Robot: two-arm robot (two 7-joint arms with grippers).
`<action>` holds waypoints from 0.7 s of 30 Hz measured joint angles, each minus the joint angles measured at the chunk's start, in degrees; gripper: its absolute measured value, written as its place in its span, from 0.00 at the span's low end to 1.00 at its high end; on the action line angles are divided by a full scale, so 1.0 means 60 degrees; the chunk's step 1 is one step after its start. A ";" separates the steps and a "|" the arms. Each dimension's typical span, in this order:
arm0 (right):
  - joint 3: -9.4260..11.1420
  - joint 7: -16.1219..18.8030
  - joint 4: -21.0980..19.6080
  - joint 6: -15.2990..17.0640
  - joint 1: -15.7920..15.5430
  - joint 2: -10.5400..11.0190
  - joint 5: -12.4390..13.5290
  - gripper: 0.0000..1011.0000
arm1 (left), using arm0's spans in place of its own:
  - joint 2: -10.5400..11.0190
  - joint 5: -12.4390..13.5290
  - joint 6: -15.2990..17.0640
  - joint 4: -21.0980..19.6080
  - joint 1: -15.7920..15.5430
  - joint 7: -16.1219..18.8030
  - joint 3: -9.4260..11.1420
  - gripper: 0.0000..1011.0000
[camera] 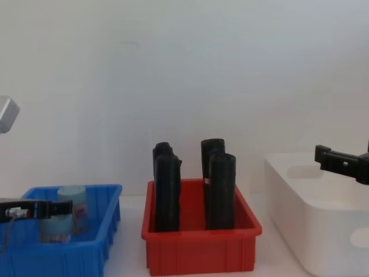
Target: Pick the cotton swabs from the blue box and place them into the white box.
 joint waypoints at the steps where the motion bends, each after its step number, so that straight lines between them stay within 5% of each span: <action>1: 0.0000 0.0000 0.0000 0.0000 0.0000 0.0000 0.0000 0.99 | 0.0004 -0.0021 0.0001 -0.0036 0.0024 -0.0008 -0.0006 0.99; 21: 0.0000 0.0000 0.0000 0.0000 0.0000 -0.0001 0.0000 0.99 | 0.0150 -0.0081 0.0075 -0.0758 0.0345 0.0100 -0.0128 0.99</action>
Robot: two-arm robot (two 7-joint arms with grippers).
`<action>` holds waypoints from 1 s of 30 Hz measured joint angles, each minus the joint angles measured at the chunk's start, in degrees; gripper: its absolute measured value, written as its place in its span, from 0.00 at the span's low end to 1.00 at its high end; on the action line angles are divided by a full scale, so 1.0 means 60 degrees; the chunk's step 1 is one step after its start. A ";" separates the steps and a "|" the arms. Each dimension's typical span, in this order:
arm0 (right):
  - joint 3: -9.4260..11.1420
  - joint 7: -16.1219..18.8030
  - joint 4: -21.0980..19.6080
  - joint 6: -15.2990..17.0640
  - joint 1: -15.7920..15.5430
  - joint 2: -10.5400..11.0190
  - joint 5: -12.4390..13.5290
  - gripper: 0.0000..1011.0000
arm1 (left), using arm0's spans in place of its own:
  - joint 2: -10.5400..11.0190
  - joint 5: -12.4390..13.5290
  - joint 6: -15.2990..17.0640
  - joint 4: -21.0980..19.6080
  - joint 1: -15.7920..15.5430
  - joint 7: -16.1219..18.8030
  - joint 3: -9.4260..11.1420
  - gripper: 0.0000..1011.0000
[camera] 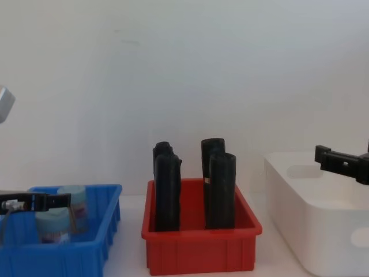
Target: Pick the cotton swabs from the blue box and place them into the white box.
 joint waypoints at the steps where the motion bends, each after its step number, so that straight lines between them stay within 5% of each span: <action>1: 0.0000 0.0001 0.0000 0.0000 0.0000 0.0001 0.0000 0.99 | 0.0005 0.0001 0.0003 -0.0038 0.0010 0.0004 -0.0006 0.99; 30: 0.0000 0.0001 0.0000 0.0000 0.0000 0.0000 0.0000 0.99 | -0.0018 0.0040 0.0278 -0.0036 0.0071 -0.0341 -0.0023 0.99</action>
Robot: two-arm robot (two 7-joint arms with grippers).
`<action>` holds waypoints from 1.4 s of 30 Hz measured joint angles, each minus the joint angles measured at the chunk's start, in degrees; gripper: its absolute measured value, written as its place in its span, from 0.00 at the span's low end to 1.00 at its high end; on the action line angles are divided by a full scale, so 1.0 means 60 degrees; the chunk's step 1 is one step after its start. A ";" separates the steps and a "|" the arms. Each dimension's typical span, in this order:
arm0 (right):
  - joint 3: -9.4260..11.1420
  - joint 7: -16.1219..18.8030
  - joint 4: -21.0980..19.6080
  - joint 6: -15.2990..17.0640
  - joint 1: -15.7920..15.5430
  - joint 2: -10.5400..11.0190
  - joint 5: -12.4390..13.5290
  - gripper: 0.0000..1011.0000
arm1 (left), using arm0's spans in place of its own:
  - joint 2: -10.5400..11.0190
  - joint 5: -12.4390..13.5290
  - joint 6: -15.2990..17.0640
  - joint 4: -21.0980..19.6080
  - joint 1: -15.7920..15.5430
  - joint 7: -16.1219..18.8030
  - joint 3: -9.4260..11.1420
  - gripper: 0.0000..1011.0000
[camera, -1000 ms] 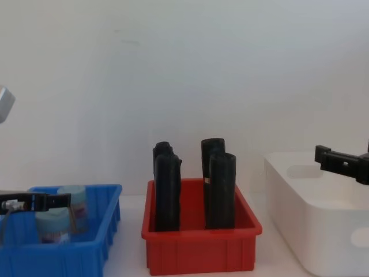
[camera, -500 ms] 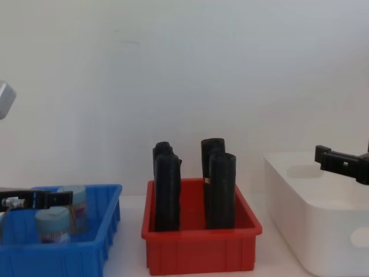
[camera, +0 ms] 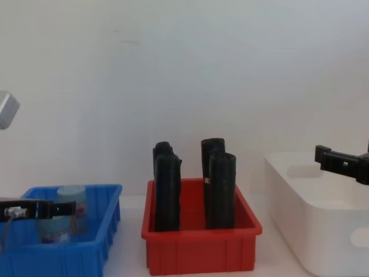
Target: Pick the cotton swabs from the blue box and place them into the white box.
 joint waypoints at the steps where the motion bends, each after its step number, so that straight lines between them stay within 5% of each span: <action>1: 0.0000 0.0000 0.0000 0.0000 0.0000 0.0000 0.0000 0.99 | 0.0000 0.0000 0.0000 0.0000 0.0000 0.0000 0.0000 0.99; 10: 0.0000 0.0000 0.0000 0.0000 0.0000 0.0000 0.0000 0.99 | -0.0023 0.0061 0.0054 0.0071 -0.0002 -0.0003 0.0015 0.89; 18: 0.0000 0.0000 0.0000 0.0000 0.0000 0.0000 0.0000 0.99 | -0.0035 0.0281 0.0059 0.0099 -0.0011 -0.0046 0.0047 0.67; 29: 0.0000 0.0000 0.0000 0.0000 0.0000 0.0000 0.0000 0.99 | -0.0033 0.0565 -0.0044 -0.0059 -0.0019 -0.0199 0.0074 0.66; 42: -0.0001 0.0000 0.0000 0.0000 0.0000 0.0000 0.0000 0.99 | 0.0185 0.0806 -0.0099 -0.1116 0.0132 -0.0691 -0.0016 0.66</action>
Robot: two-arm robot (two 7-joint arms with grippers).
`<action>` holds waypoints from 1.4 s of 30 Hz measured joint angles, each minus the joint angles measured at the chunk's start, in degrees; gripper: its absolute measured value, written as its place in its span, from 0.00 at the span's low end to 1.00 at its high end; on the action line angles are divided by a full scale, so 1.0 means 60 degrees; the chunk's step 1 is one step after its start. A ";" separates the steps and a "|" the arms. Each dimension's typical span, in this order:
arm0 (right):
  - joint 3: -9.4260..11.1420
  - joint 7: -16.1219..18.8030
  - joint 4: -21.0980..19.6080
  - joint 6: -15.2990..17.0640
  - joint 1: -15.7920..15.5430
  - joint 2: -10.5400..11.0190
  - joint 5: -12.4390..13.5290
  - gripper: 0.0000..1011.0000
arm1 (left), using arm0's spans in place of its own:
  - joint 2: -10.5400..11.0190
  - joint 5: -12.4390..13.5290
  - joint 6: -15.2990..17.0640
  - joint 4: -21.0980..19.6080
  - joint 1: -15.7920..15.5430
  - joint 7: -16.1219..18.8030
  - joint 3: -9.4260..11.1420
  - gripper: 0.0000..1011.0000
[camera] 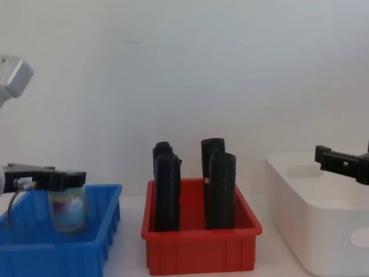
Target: Pick the cotton swabs from the blue box and place them into the white box.
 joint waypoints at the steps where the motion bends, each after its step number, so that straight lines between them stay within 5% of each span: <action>1: 0.0000 0.0000 0.0000 0.0000 0.0000 -0.0001 0.0000 0.99 | 0.0017 0.0005 0.0002 -0.0095 0.0010 -0.0073 -0.0011 0.66; 20: 0.0000 0.0000 0.0000 0.0000 0.0000 -0.0001 0.0000 0.99 | 0.0513 -0.0184 0.0430 -0.1612 0.0161 -0.2084 -0.0215 0.66; 42: 0.0001 0.0000 0.0000 0.0000 0.0000 0.0000 0.0000 0.99 | 0.0722 -0.0399 0.1123 -0.2225 -0.0264 -0.4549 -0.0129 0.66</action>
